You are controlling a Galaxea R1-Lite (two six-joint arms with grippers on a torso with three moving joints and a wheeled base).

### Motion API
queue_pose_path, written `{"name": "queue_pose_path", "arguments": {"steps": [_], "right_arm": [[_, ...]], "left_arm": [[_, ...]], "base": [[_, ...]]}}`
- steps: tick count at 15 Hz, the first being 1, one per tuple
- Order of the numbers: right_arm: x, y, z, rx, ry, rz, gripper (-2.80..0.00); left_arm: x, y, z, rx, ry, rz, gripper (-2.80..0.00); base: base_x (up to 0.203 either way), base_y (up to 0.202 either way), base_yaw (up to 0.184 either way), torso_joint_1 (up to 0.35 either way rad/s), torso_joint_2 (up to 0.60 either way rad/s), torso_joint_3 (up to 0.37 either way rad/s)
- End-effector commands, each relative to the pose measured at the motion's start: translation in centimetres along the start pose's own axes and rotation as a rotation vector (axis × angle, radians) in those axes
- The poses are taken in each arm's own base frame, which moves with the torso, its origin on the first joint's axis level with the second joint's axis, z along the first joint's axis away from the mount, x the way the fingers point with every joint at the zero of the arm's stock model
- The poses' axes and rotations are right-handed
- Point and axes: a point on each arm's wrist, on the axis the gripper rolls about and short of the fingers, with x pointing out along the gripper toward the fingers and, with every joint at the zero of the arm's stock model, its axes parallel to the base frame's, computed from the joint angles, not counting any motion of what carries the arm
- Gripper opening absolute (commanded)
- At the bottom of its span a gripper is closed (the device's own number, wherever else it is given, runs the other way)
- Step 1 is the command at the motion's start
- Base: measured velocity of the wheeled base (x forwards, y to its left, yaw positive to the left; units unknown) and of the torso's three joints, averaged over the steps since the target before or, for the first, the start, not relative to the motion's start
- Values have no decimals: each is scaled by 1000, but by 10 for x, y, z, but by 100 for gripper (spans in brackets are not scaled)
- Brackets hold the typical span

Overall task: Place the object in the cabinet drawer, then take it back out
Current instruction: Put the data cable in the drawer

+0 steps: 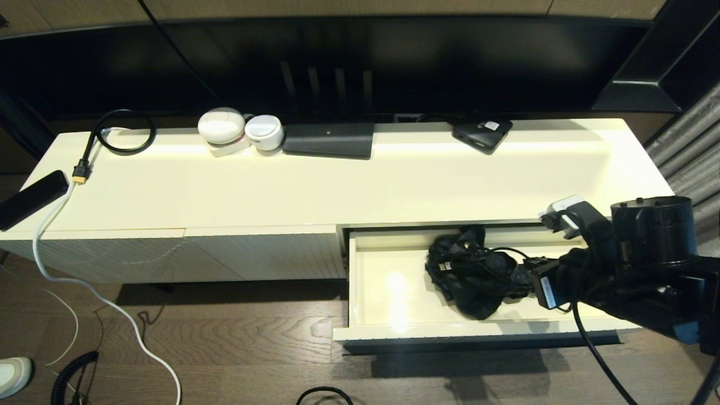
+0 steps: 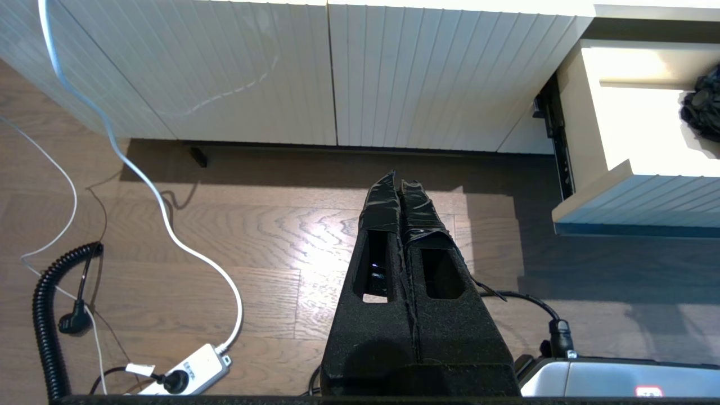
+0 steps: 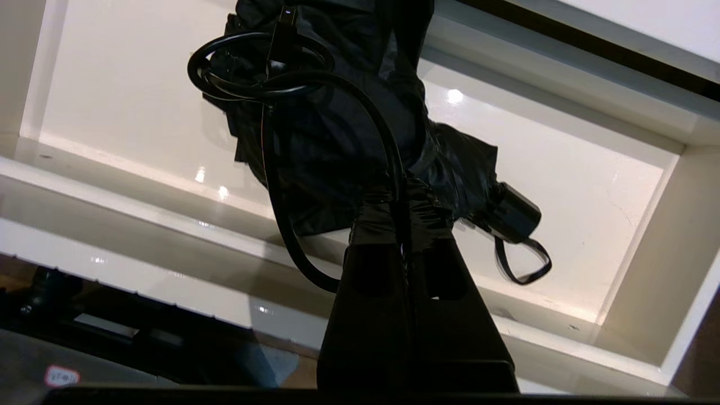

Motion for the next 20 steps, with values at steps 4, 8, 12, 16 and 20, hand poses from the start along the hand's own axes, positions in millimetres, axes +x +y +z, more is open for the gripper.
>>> {"name": "queue_pose_path", "arguments": {"steps": [4, 8, 12, 16, 20], "right_arm": [[52, 9, 4, -2, 27, 9, -280], [65, 10, 1, 27, 42, 13, -280], [70, 3, -8, 39, 50, -3, -280], [73, -13, -17, 59, 72, -36, -280], [77, -24, -24, 71, 64, -48, -280]], "left_arm": [[0, 0, 0, -1, -1, 1, -280], [0, 0, 0, -1, -1, 1, -280], [0, 0, 0, -1, 1, 0, -280], [0, 0, 0, -1, -1, 1, -280], [0, 0, 0, -1, 0, 0, -280]], "base": [[0, 0, 0, 0, 0, 0], [0, 0, 0, 0, 0, 0], [0, 0, 0, 0, 0, 0], [0, 0, 0, 0, 0, 0], [0, 0, 0, 0, 0, 0]]}}
